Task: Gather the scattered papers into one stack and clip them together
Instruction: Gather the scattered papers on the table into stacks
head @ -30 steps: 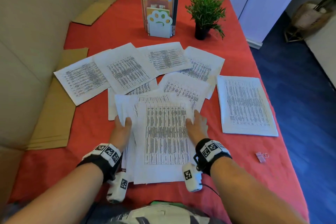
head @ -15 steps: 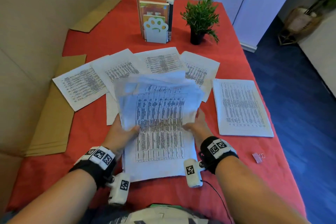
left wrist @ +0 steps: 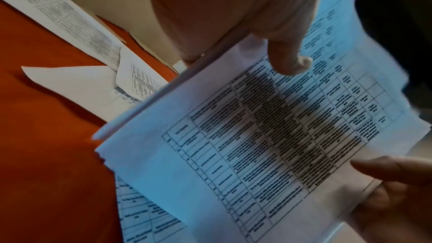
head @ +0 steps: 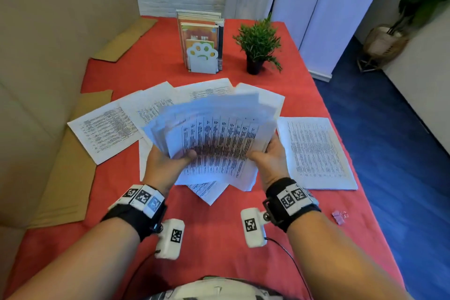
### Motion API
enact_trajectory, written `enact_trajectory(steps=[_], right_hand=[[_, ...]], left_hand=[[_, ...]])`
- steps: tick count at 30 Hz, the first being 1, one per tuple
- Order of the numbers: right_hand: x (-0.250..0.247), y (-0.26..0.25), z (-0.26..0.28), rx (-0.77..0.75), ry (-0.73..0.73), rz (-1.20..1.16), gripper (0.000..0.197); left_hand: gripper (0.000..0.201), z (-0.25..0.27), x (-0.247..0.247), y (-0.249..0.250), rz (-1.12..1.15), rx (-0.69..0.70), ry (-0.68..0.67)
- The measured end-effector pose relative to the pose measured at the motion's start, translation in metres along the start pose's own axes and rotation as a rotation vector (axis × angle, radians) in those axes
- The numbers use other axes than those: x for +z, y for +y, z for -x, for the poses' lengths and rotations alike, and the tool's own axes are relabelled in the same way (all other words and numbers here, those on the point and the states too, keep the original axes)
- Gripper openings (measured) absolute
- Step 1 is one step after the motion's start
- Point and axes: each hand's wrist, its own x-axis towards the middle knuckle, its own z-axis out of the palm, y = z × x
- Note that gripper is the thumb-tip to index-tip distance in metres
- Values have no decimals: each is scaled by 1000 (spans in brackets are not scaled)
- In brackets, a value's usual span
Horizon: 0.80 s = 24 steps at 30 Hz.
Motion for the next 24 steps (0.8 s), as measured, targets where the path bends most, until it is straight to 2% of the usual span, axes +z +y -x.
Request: enact_trajectory(steps=[2, 9, 12, 13, 15, 16, 19, 21, 22, 24], right_hand=[[-2, 3, 1, 20, -16, -11, 50], [-8, 14, -3, 112, 18, -2, 36], [-4, 15, 2, 150, 24, -26, 32], [-2, 14, 3, 150, 11, -33, 31], [1, 13, 6, 128, -16, -35, 31], [0, 11, 7, 103, -29, -35, 33], [-1, 6, 5, 26, -52, -57, 41], [-1, 1, 3, 3, -29, -87, 43], [0, -2, 1, 1, -10, -91, 42], [1, -4, 1, 1, -1, -88, 41]], left_hand=[[57, 0, 0, 2, 41, 43, 31], [59, 8, 17, 27, 189, 248, 205], [73, 9, 20, 37, 147, 316, 256], [63, 7, 22, 40, 155, 328, 282], [29, 4, 25, 46, 225, 333, 326], [19, 1, 25, 47, 251, 340, 337], [16, 2, 20, 46, 239, 425, 250], [38, 5, 13, 33, 82, 449, 158], [48, 5, 10, 24, 10, 419, 122], [58, 4, 8, 9, -32, 272, 63]])
